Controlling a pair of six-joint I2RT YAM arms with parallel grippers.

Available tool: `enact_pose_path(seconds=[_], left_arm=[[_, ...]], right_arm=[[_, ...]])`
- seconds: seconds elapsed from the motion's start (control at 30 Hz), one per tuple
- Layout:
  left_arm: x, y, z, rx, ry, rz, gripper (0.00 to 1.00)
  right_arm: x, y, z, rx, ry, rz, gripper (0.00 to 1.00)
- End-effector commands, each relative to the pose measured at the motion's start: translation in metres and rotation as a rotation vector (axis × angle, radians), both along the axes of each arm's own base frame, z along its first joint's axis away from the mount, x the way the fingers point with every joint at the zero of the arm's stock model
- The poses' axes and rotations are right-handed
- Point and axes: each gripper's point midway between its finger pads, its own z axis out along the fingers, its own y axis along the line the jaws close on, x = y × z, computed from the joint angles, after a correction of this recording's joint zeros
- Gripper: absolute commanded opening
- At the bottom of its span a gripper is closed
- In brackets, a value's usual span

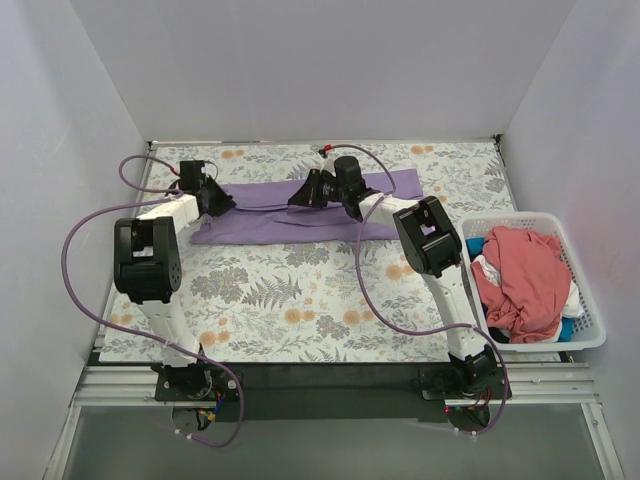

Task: Fold and stack the t-shirts
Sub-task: Fold the tshirt

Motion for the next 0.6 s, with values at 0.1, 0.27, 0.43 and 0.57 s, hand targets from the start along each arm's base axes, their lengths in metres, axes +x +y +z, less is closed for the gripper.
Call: enact_pose_path(seconds=[0.1,0.27,0.43,0.57], left_arm=[[-0.005,0.010,0.041,0.018,-0.068,0.047,0.34],[-0.028,0.033,0.069,0.107,-0.105,0.156,0.66],[-0.069,0.070,0.070,0.189,-0.064,0.338,0.71],[-0.088,0.080,0.045,0.191,0.016,0.385,0.71]], right_arm=[[-0.005,-0.005,0.030,0.021,-0.077,0.032,0.35],[-0.019,-0.032,0.039,-0.027,-0.115,0.017,0.56],[-0.031,-0.092,0.046,-0.147,-0.157,-0.070,0.58],[-0.039,-0.173,0.013,-0.365,-0.110,-0.219,0.58]])
